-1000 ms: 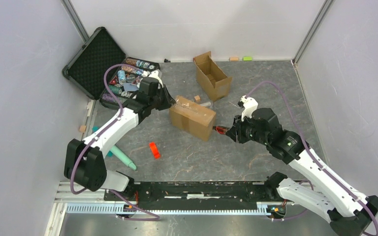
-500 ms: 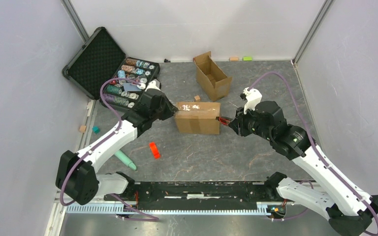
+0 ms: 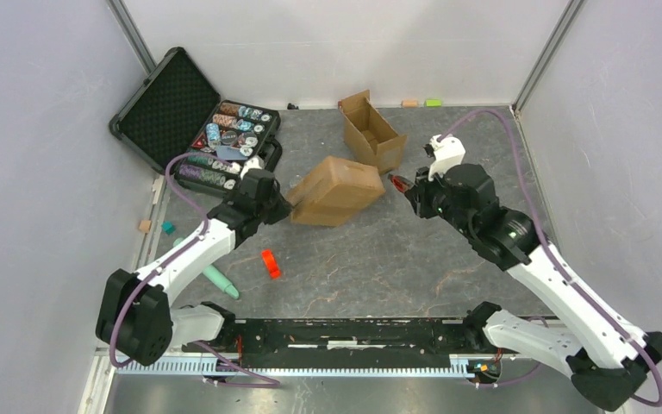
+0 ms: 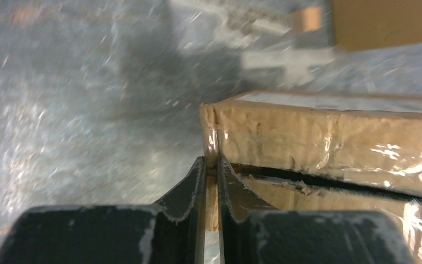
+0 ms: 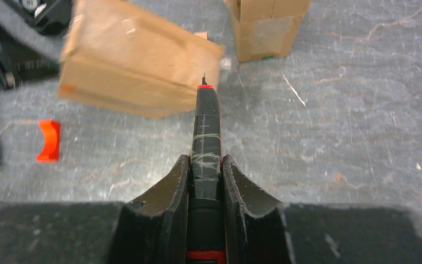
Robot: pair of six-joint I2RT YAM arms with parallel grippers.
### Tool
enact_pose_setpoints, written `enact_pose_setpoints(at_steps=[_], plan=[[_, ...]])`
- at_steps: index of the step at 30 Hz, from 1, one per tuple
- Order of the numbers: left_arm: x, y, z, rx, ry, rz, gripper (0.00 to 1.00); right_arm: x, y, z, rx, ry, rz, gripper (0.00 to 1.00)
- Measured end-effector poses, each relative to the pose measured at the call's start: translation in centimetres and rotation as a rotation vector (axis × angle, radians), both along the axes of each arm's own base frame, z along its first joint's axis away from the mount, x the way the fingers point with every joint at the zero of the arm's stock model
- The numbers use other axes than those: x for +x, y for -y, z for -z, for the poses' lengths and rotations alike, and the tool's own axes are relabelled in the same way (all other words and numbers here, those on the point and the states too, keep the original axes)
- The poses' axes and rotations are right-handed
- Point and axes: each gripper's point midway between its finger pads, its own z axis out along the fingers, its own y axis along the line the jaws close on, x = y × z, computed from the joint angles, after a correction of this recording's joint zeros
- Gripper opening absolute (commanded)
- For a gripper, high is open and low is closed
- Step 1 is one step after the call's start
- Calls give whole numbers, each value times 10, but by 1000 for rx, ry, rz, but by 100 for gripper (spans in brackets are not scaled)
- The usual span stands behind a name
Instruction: Unpack the express box
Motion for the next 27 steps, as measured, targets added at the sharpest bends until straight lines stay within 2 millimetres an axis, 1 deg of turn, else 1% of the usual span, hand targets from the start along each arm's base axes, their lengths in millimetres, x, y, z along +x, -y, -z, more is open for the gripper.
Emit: enact_pose_setpoints(at_steps=[4, 6, 9, 11, 14, 17, 23, 27], plan=[[-32, -15, 47, 64, -136, 2, 2, 28, -13, 16, 27, 45, 46, 0], [-45, -20, 63, 82, -186, 7, 2, 39, -19, 24, 50, 70, 69, 0], [-57, -23, 78, 90, -222, 15, 2, 49, -22, 34, 75, 97, 97, 0], [-62, -21, 84, 79, -229, 26, 3, 55, -27, 32, 92, 112, 100, 0], [-68, -14, 87, 58, -222, 50, 4, 63, -39, 27, 117, 132, 81, 0], [-74, 5, 82, 31, -199, 106, 7, 67, -53, 27, 122, 120, 41, 0], [-90, 48, 68, -29, -153, 223, 11, 71, -75, 44, 97, 68, -42, 0], [-103, 64, 66, -50, -164, 276, 18, 76, -76, 52, 60, 56, -50, 0]])
